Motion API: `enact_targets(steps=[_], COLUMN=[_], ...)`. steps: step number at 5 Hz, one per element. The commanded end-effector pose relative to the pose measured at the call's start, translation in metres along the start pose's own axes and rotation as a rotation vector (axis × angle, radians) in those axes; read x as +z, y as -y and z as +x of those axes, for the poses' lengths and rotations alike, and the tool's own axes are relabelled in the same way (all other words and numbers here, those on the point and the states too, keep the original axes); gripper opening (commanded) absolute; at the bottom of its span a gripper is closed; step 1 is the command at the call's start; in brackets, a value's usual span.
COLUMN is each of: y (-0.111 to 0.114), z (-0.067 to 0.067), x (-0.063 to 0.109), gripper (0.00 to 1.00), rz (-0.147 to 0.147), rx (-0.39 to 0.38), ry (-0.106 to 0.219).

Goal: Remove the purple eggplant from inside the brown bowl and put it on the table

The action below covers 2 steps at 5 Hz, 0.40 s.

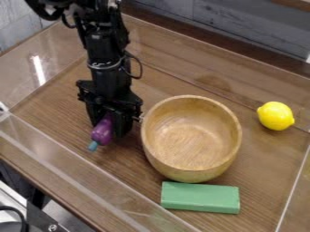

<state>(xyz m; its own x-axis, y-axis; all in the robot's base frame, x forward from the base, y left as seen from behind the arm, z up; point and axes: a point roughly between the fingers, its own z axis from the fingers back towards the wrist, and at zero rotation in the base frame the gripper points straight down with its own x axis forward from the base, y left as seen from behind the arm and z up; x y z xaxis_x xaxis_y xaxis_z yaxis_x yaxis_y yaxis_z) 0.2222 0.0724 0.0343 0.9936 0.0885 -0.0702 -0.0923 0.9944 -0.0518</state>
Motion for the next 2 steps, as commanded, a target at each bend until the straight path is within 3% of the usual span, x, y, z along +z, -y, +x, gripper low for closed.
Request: enact_targets(steps=[1,2], y=[-0.0037,-0.0031], z=[0.0035,0.0032], x=[0.0084,0.0087], gripper=[0.0,0.0], rz=[0.007,0.004], rx=[0.015,0.023], ry=[0.026,0.023])
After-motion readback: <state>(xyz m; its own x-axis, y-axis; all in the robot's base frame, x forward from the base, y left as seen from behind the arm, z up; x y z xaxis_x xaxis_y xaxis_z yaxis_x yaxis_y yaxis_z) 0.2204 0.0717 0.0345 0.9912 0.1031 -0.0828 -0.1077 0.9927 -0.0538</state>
